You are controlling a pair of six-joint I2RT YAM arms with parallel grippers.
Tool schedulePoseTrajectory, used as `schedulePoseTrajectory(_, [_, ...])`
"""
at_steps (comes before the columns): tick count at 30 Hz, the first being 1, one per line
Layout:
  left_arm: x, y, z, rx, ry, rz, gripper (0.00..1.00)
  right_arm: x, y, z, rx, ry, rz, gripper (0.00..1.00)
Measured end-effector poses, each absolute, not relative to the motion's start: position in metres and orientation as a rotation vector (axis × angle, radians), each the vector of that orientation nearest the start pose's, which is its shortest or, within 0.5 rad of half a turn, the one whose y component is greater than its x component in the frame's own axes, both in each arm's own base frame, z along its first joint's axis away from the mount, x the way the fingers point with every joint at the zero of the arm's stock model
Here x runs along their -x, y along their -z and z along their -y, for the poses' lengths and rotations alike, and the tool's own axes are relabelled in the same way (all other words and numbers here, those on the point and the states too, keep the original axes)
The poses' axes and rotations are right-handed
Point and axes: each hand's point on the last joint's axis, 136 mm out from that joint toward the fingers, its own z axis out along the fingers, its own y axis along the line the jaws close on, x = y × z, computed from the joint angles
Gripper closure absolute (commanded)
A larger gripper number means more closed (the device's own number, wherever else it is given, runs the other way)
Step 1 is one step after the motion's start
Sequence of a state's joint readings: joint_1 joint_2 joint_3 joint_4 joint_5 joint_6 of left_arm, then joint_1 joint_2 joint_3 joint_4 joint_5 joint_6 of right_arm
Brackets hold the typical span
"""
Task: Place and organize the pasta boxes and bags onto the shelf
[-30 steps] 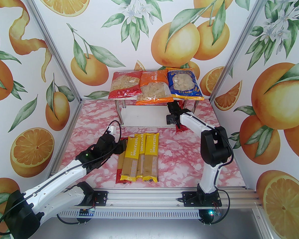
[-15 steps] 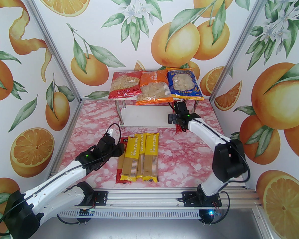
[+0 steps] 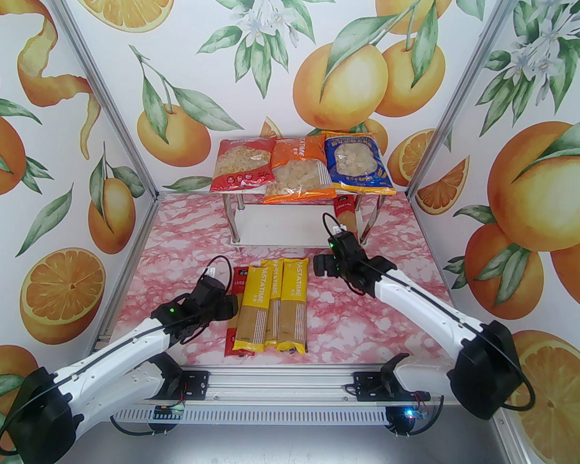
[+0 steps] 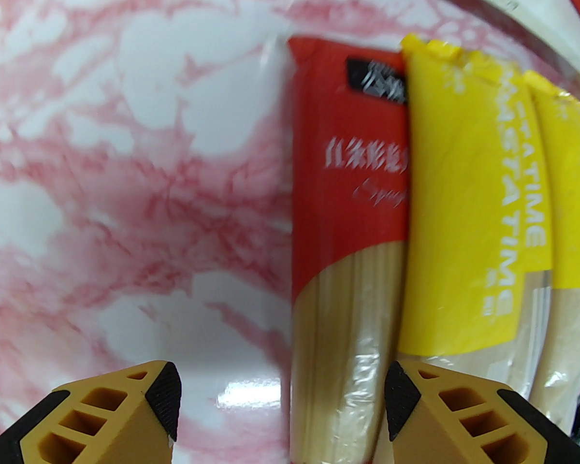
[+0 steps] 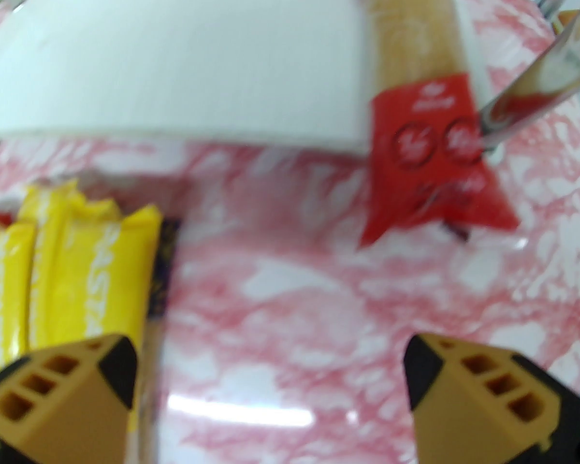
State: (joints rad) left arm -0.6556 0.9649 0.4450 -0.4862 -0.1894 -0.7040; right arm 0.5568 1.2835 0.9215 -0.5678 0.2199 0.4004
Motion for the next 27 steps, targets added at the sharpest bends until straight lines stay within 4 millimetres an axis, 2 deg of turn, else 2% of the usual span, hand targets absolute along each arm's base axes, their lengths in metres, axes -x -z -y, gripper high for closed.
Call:
schedulePoseTrajectory(4, [-0.208, -0.040, 0.125, 0.156, 0.299, -2.606, 0.24, -0.298, -0.144, -0.157, 0.118, -0.176, -2.475, 0.03])
schedulePoseTrajectory(10, [-0.214, -0.030, 0.136, 0.180, 0.350, -2.610, 0.23, -0.296, -0.144, -0.158, 0.098, -0.187, -2.478, 0.03])
schedulePoseTrajectory(14, [-0.220, -0.026, 0.145, 0.195, 0.398, -2.595, 0.29, -0.295, -0.144, -0.158, 0.097, -0.185, -2.482, 0.03])
schedulePoseTrajectory(17, [-0.224, -0.025, 0.153, 0.207, 0.451, -2.585, 0.43, -0.295, -0.143, -0.157, 0.097, -0.183, -2.484, 0.03])
schedulePoseTrajectory(21, [-0.230, -0.025, 0.167, 0.214, 0.536, -2.567, 0.80, -0.293, -0.145, -0.156, 0.097, -0.185, -2.481, 0.03])
schedulePoseTrajectory(22, [-0.233, -0.029, 0.171, 0.209, 0.561, -2.550, 0.86, -0.293, -0.145, -0.156, 0.097, -0.186, -2.480, 0.03])
schedulePoseTrajectory(26, [-0.241, -0.036, 0.182, 0.208, 0.630, -2.511, 0.99, -0.293, -0.144, -0.156, 0.097, -0.183, -2.484, 0.03])
schedulePoseTrajectory(27, [-0.242, -0.038, 0.183, 0.207, 0.640, -2.505, 1.00, -0.293, -0.144, -0.156, 0.097, -0.183, -2.484, 0.03])
